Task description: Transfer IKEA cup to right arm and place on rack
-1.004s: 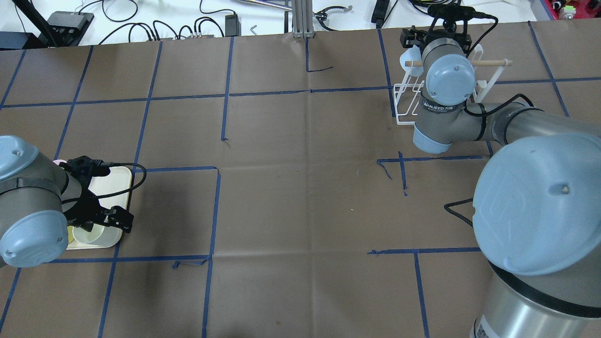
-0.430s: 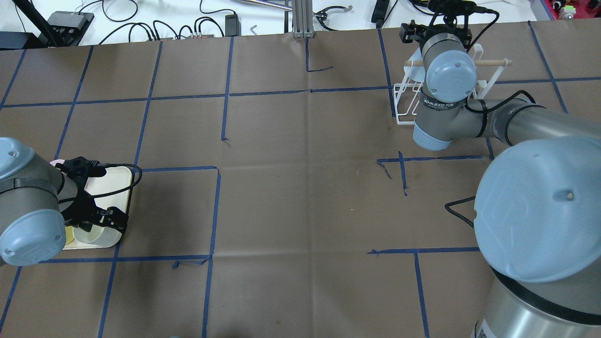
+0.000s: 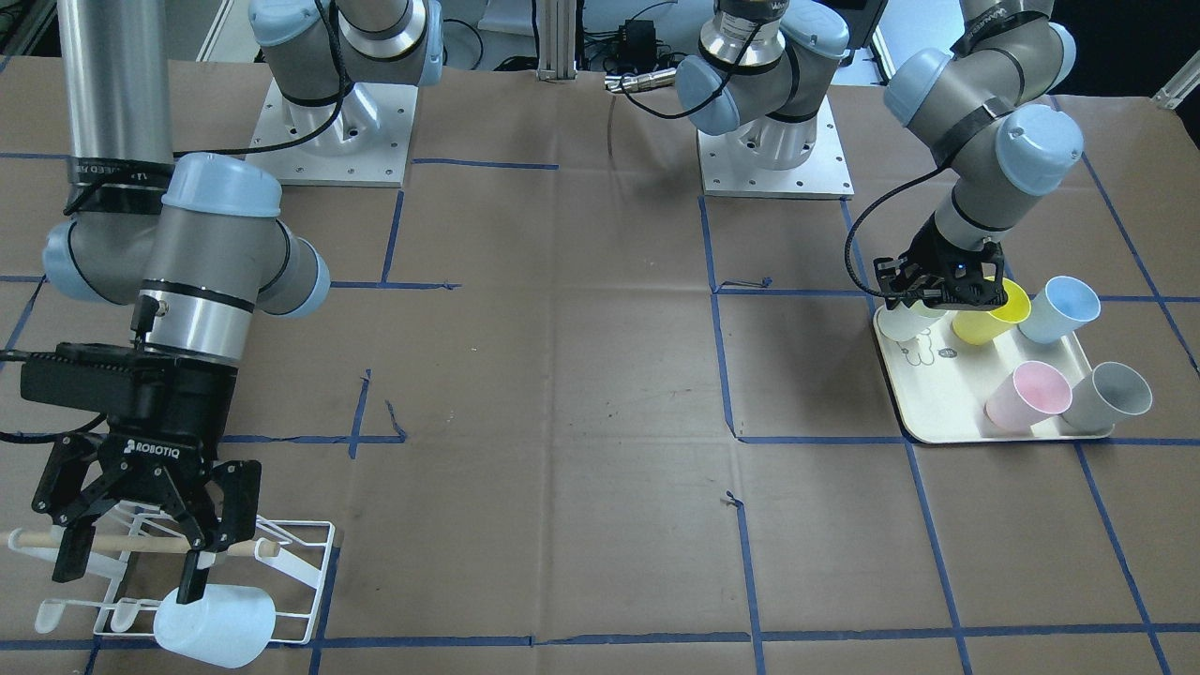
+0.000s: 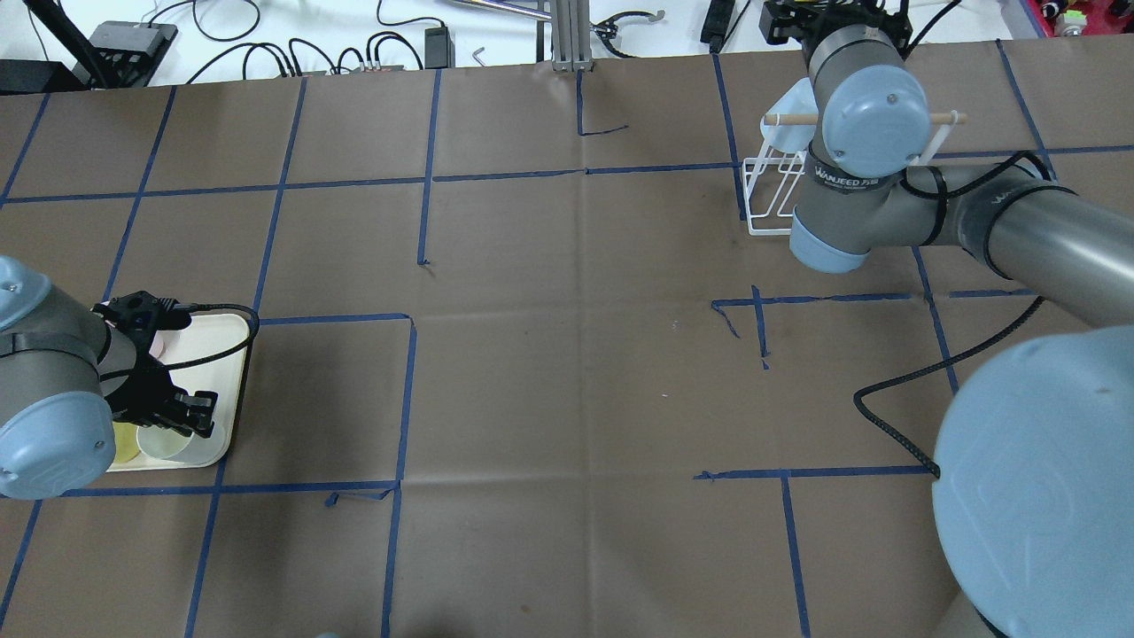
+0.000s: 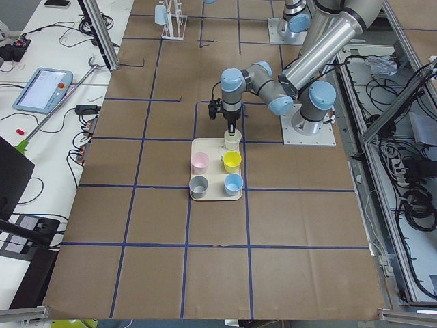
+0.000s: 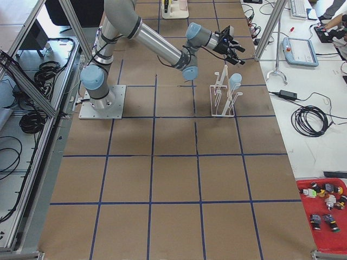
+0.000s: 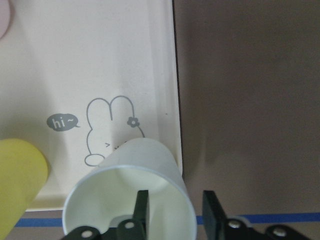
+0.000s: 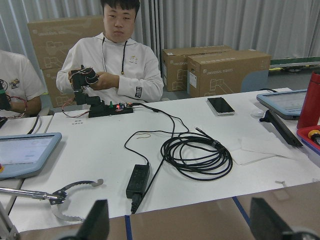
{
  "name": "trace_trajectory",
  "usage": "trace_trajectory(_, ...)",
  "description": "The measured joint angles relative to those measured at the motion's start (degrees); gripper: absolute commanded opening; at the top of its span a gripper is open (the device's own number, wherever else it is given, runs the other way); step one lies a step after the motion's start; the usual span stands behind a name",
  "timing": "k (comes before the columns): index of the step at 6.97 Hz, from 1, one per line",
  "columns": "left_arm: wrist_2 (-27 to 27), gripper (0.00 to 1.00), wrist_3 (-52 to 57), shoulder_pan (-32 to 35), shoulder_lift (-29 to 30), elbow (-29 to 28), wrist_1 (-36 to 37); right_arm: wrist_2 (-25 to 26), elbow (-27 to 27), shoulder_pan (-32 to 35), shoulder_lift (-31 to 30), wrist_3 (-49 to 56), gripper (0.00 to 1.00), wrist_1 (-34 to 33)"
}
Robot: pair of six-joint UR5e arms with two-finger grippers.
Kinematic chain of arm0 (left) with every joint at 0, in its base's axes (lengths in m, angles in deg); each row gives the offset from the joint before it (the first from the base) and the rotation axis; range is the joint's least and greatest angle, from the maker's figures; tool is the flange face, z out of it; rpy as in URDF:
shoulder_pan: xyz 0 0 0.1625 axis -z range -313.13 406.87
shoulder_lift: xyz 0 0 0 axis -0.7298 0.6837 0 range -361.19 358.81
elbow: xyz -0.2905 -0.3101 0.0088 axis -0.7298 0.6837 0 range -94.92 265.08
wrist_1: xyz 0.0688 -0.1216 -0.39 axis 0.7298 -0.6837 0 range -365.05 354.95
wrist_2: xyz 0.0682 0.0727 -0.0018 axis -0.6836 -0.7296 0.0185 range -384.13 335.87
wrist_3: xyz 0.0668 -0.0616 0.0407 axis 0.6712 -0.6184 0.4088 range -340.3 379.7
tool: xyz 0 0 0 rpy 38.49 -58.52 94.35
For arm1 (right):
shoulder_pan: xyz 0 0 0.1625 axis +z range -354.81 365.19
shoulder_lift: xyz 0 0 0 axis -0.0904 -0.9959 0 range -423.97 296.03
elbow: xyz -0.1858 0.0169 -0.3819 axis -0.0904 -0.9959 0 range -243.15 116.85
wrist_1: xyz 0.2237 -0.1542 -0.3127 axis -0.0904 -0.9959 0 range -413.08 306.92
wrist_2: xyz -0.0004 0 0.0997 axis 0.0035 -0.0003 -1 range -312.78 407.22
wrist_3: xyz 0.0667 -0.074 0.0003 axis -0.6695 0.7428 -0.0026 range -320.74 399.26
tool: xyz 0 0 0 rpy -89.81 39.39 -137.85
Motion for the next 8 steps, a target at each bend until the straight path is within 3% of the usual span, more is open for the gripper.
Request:
trace_trajectory(2,2.63,0.0,0.11,0.33,-0.49,-4.11,-3.08,-6.83,5.34,0.96,-6.33,-4.26,1.0,0.01)
trace_trajectory(3,3.09,0.0,0.12,0.71,-0.93,-9.28,-8.99,-10.89,8.51,1.88,-9.79,-9.48,1.0,-0.24)
trace_trajectory(6,5.1,0.0,-0.73,6.39,0.85,-33.23,-33.44,-18.38,14.12,6.62,-13.58,-37.17,1.0,-2.53)
trace_trajectory(8,6.97,0.0,-5.15,14.01,5.32,-44.09,-38.56,-19.12,16.01,9.12,-13.17,-57.51,1.0,-7.22)
